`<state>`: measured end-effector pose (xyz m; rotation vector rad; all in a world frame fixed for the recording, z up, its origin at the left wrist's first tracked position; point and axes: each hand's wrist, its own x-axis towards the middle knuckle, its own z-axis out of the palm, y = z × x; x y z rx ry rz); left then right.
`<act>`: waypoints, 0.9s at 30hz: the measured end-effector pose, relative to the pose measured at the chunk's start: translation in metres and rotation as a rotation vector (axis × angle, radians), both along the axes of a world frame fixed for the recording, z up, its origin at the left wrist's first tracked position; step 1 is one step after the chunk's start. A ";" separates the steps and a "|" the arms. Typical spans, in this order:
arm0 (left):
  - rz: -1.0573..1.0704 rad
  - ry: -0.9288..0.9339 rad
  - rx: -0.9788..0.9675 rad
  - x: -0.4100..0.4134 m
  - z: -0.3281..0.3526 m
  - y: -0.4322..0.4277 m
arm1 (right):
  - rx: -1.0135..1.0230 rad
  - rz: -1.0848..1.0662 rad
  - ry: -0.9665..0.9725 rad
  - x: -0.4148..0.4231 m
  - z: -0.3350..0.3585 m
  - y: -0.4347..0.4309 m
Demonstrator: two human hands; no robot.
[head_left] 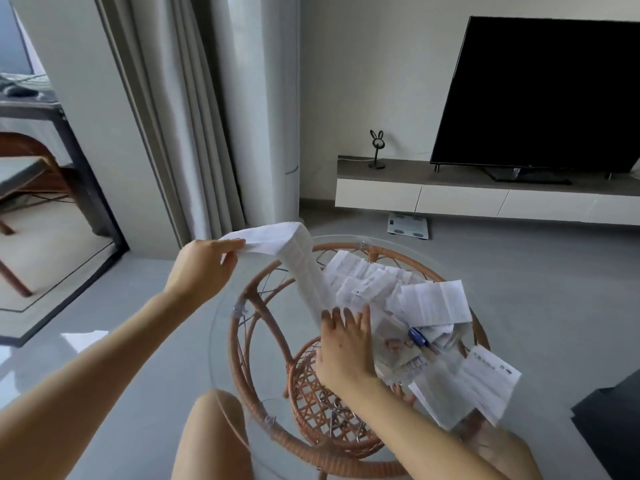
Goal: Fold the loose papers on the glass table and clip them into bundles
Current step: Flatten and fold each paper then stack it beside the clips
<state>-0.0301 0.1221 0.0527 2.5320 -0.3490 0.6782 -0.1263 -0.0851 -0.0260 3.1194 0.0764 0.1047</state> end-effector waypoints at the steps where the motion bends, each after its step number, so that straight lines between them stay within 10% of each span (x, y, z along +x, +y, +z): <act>1: -0.009 -0.019 0.001 -0.003 0.003 0.006 | 0.061 -0.012 -0.077 0.001 -0.004 0.002; 5: -0.018 -0.163 0.007 -0.006 0.004 0.041 | 0.343 0.041 -0.572 0.009 0.003 -0.006; 13: -0.107 -0.236 -0.074 0.003 -0.006 0.052 | 0.492 0.354 -0.946 -0.007 0.089 -0.024; 27: -0.462 0.559 0.146 -0.072 -0.119 0.007 | 0.520 0.529 -0.256 -0.106 0.086 -0.042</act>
